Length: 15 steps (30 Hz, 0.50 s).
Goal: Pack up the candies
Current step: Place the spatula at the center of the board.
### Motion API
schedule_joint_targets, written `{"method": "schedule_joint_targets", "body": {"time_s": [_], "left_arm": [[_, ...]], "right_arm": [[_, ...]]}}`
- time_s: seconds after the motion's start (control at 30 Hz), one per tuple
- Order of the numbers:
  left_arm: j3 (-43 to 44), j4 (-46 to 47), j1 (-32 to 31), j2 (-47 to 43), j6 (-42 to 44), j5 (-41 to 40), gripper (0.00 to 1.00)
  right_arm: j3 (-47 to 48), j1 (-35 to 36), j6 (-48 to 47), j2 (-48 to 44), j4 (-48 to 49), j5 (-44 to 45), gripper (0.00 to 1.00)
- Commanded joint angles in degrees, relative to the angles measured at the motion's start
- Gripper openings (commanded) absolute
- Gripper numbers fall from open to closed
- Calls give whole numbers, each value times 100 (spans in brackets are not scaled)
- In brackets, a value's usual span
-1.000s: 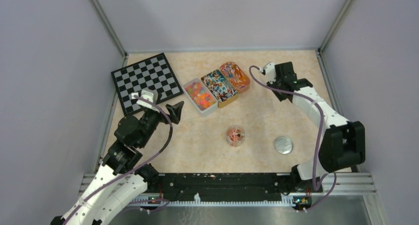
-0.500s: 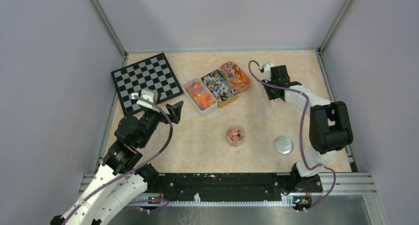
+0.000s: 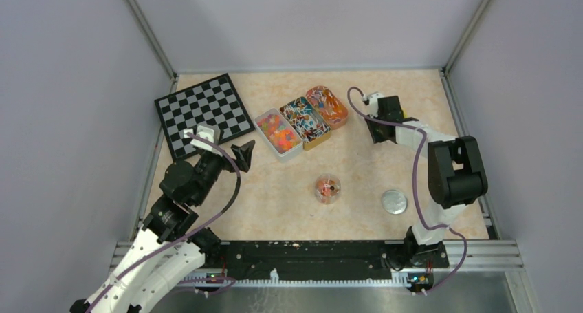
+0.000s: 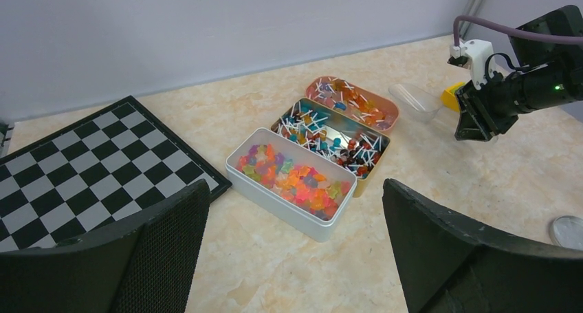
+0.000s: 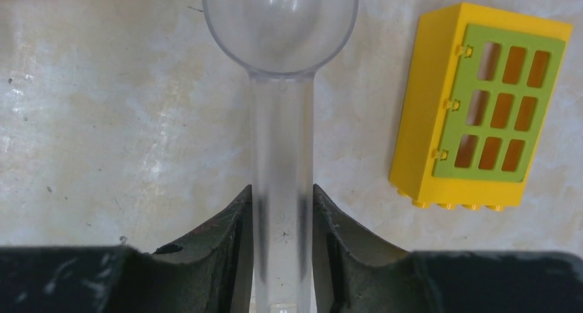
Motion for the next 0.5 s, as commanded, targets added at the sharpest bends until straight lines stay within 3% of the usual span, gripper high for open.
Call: {"method": "schedule_joint_targets", "body": {"time_s": [0.0, 0.13, 0.23, 0.47], "left_arm": [[-24, 169, -21, 22, 35, -101, 99], [-24, 170, -19, 34, 42, -103, 99], [-24, 165, -13, 43, 45, -102, 99], [-25, 156, -13, 60, 66, -136, 99]], "right_arm": [[-107, -33, 10, -63, -28, -180, 38], [-91, -41, 35, -283, -256, -58, 42], [-66, -41, 87, -541, -504, -7, 61], [-11, -38, 807, -1430, -1126, 157, 61]]}}
